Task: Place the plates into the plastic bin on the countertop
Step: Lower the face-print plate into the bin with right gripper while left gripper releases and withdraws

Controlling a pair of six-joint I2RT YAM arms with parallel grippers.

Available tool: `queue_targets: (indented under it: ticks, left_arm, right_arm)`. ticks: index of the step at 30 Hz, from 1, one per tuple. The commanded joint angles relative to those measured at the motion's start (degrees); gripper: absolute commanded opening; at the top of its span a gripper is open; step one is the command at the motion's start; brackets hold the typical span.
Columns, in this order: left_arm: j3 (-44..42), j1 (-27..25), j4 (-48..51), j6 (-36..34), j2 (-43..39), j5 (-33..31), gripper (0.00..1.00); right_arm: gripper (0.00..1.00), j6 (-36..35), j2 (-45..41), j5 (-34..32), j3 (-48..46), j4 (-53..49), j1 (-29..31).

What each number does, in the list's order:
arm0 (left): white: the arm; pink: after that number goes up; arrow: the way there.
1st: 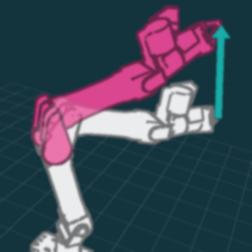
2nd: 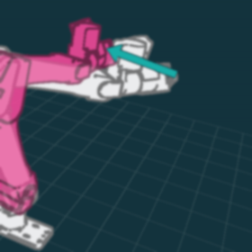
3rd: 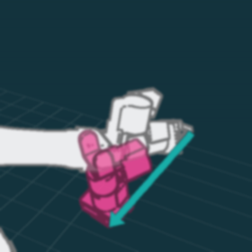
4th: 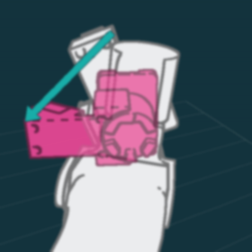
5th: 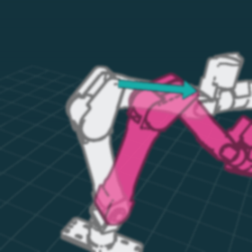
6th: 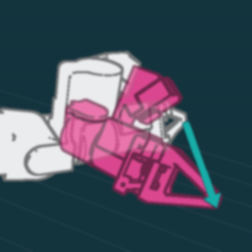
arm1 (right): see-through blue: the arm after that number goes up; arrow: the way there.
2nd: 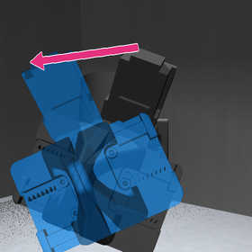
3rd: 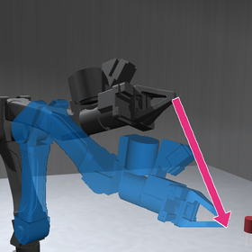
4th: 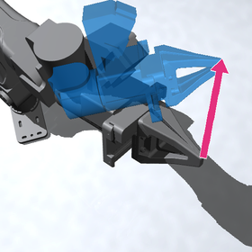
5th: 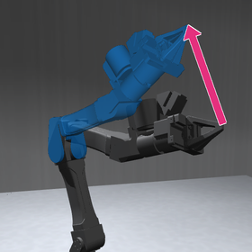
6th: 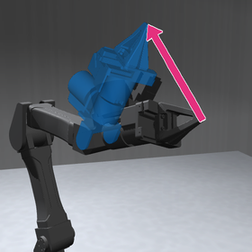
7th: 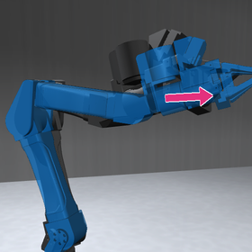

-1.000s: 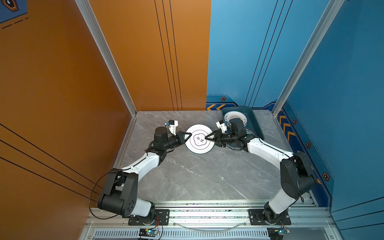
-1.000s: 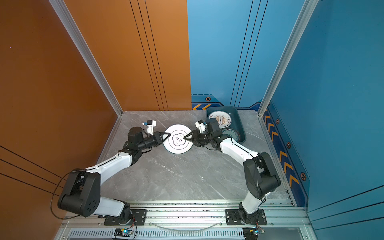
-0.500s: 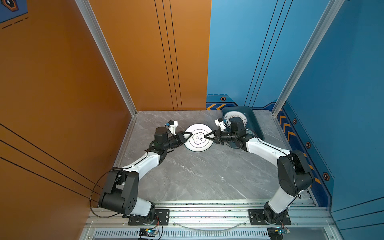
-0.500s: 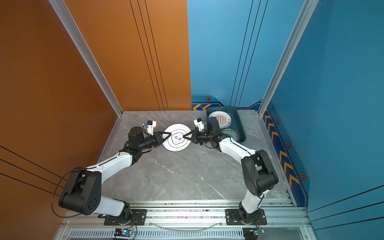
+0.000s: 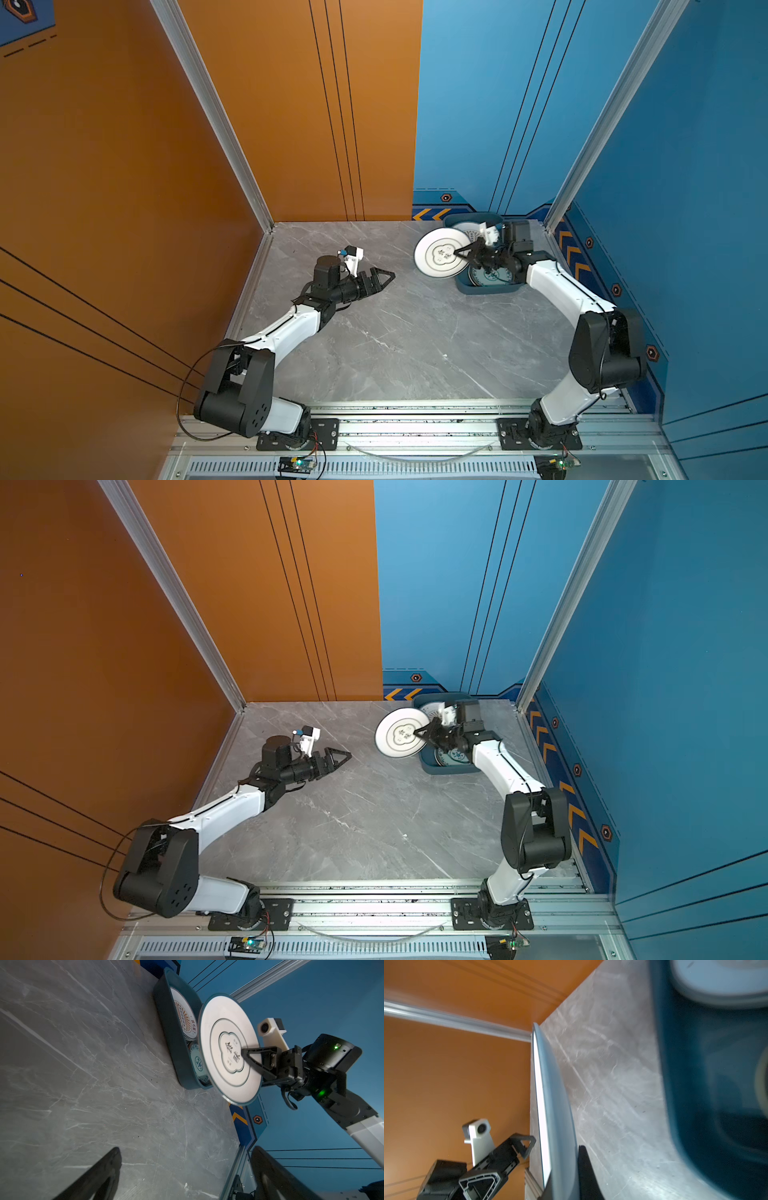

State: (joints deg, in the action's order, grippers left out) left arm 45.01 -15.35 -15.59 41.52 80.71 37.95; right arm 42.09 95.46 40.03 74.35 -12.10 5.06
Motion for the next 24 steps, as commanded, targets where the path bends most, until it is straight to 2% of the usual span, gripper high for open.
queue_targets:
  ticks: [1, 5, 8, 19, 24]
  left_arm:
    - [1.94, 0.84, 6.10, -5.04, -2.20, -1.50, 0.98]
    - [1.32, 1.29, 6.19, -4.97, -2.66, -0.95, 0.98]
    - [1.14, 1.38, 6.02, -4.91, -2.58, -0.84, 0.98]
    - [1.20, 2.57, 6.50, -5.35, -1.58, 0.15, 0.98]
    - [1.66, 2.69, 5.84, -4.80, -0.55, 0.72, 0.98]
  right_arm:
    - [0.00, -1.80, 2.49, -2.43, 4.10, -1.59, -6.73]
    - [0.00, 3.75, 8.35, -2.29, 6.50, 4.60, -13.07]
    - [0.00, 6.33, 13.56, -2.97, 9.97, 6.67, -14.85]
    - [0.00, 5.60, 27.69, -7.20, 23.31, 1.67, -14.95]
    - [0.00, 2.85, 31.25, -9.75, 27.34, -2.41, -13.36]
